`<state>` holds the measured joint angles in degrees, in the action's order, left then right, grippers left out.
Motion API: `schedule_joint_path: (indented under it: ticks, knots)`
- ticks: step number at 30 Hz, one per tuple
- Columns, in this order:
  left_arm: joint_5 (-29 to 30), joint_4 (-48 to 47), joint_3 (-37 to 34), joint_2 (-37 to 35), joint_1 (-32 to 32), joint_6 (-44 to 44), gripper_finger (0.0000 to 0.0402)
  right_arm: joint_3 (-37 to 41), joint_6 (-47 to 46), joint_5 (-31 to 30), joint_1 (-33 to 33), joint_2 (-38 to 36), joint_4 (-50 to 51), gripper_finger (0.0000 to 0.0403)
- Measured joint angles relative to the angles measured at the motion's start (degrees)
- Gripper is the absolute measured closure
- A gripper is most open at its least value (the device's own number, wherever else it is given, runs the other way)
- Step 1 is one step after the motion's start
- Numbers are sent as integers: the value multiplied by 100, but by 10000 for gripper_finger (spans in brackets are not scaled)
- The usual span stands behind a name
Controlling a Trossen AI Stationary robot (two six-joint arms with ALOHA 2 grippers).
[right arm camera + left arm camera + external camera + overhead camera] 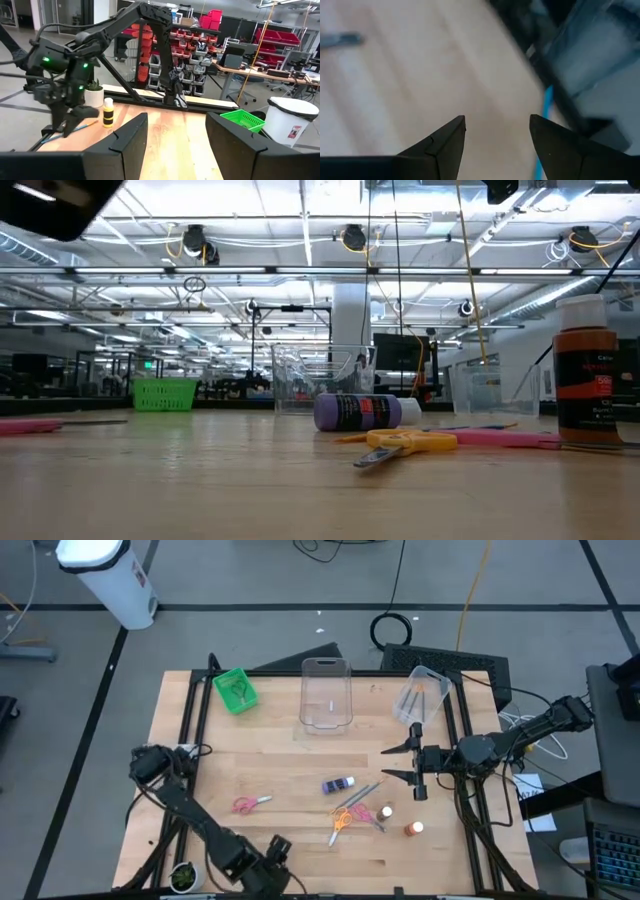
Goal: Pick & Place Paint Supplies
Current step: Put the blue paint brush into the white bin
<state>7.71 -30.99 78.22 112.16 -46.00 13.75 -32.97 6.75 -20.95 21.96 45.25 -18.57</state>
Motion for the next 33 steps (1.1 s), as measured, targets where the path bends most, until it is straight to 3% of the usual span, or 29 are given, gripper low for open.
schedule_joint_path:
  ticks: [8,20,24,28,33]
  knots:
    - [-301,491,5,448,-224,547,174,-2,-176,0,2,0,11,211]
    - [-12,-219,39,643,-234,440,174,0,-180,2,4,2,-25,211]
    - [-223,-227,32,644,5,215,177,-2,-180,2,4,2,-22,211]
    - [-450,-211,24,649,195,96,216,-2,-180,2,4,2,-2,211]
    - [-616,-224,15,656,349,157,308,-2,-180,4,7,2,-1,211]
